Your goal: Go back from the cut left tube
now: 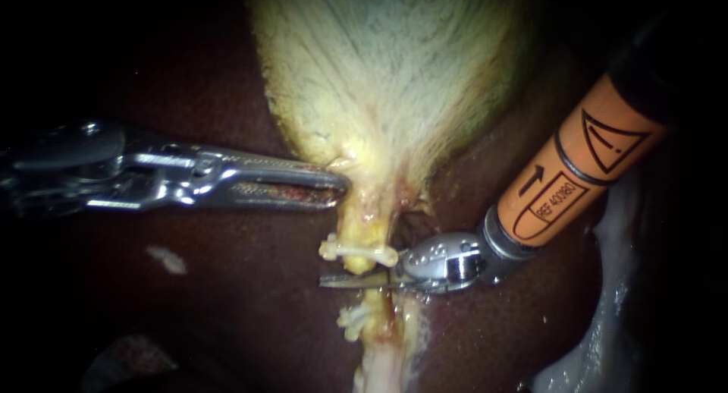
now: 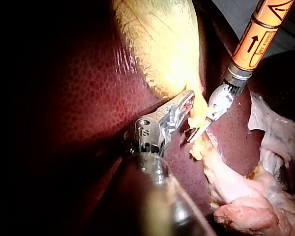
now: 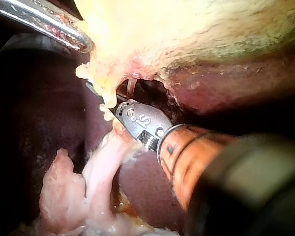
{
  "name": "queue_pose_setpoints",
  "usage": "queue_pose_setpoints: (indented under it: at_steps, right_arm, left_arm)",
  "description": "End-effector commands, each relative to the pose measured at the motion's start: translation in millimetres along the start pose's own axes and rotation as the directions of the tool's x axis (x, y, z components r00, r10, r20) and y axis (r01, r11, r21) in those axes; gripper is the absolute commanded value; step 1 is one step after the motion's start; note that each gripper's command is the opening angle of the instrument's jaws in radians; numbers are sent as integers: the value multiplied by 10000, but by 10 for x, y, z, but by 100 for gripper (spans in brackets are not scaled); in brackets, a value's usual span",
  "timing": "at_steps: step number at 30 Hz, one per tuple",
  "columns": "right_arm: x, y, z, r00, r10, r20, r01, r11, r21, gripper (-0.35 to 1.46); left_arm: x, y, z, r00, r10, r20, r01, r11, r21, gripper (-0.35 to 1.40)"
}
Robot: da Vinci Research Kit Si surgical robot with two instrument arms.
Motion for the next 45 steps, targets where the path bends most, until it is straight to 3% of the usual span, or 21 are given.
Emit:
queue_pose_setpoints:
  at_steps: [1,8,11,14,26,33,39,45]
  right_arm:
    - [0,0,0,10000,-2,-1,2,10000,2,-35]
    - [0,0,0,9997,234,3,-234,9997,5,-35]
    - [1,0,0,9989,470,7,-470,9989,6,24]
    - [1,-1,0,9983,587,-21,-587,9983,9,54]
    - [-1,-1,-5,9983,577,-18,-577,9983,37,61]
    - [2,-14,-8,9986,537,-13,-537,9985,112,89]
    - [8,-36,-34,9989,475,-2,-475,9983,347,79]
    - [14,-33,-75,9984,563,-107,-560,9981,272,83]
  left_arm:
    - [0,0,0,10000,4,0,-4,10000,6,-35]
    - [0,0,-1,10000,4,0,-4,10000,7,-35]
    - [0,0,-1,10000,4,0,-4,10000,8,-35]
    - [0,0,-1,10000,5,-1,-5,10000,9,-35]
    - [0,0,-2,10000,5,-2,-5,10000,11,-35]
    - [0,0,-2,10000,6,-3,-6,10000,14,-35]
    - [1,2,-2,10000,7,2,-7,10000,-12,-35]
    - [1,3,-2,10000,7,1,-7,10000,-9,-35]
